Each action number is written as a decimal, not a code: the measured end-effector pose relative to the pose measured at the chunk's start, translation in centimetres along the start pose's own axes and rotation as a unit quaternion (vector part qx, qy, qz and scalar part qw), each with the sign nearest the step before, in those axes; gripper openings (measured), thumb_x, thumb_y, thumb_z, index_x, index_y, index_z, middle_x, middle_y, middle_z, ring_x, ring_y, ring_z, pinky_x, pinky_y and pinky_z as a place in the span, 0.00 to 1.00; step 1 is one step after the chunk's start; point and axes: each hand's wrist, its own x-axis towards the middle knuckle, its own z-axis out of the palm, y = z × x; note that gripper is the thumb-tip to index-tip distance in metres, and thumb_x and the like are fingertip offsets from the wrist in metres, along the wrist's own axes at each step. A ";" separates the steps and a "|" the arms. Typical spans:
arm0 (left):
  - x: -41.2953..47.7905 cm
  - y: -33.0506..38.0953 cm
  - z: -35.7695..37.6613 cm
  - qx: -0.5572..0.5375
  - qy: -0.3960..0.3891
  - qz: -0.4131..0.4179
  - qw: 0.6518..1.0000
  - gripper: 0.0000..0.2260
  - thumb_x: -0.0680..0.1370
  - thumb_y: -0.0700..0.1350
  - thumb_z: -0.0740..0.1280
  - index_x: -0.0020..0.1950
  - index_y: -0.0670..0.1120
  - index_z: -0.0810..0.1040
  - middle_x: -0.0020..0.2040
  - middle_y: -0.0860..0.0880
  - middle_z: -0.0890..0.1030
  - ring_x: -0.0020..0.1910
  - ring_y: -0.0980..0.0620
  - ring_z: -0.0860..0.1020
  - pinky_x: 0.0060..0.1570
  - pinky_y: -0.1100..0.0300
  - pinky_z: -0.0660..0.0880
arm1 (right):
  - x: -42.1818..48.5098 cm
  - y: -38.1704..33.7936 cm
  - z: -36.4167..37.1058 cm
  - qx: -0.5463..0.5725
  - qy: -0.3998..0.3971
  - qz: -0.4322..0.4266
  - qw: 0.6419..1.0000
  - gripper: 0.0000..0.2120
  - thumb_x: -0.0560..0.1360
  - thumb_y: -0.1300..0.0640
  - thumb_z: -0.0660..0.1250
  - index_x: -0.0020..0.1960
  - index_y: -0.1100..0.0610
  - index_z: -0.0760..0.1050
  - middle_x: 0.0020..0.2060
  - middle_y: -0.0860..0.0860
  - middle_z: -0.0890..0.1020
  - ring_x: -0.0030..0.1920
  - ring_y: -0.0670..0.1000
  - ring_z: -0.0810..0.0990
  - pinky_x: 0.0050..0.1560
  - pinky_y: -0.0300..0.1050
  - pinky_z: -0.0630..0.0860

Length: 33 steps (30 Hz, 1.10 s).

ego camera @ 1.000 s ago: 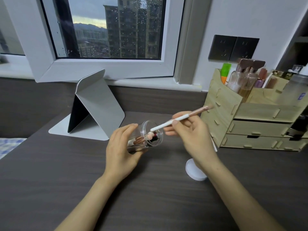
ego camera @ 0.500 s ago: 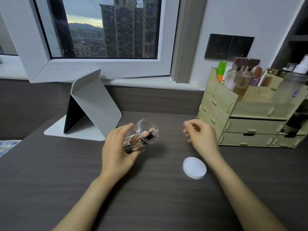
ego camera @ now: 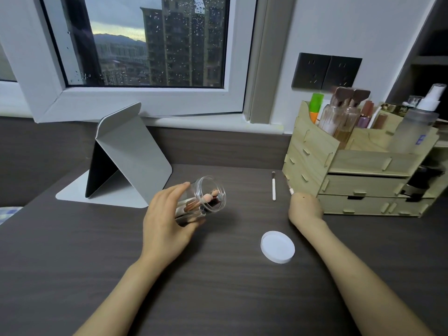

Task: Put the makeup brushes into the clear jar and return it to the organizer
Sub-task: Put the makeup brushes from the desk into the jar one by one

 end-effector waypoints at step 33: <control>0.1 0.0 -0.4 -0.032 0.044 -0.082 0.995 0.35 0.57 0.42 0.81 0.61 0.44 0.73 0.52 0.54 0.74 0.52 0.54 0.70 0.51 0.70 0.61 | -2.3 -8.3 -2.6 0.504 0.076 -0.104 0.854 0.08 0.75 0.63 0.60 0.40 0.57 0.76 0.30 0.51 0.80 0.26 0.41 0.76 0.37 0.45 0.74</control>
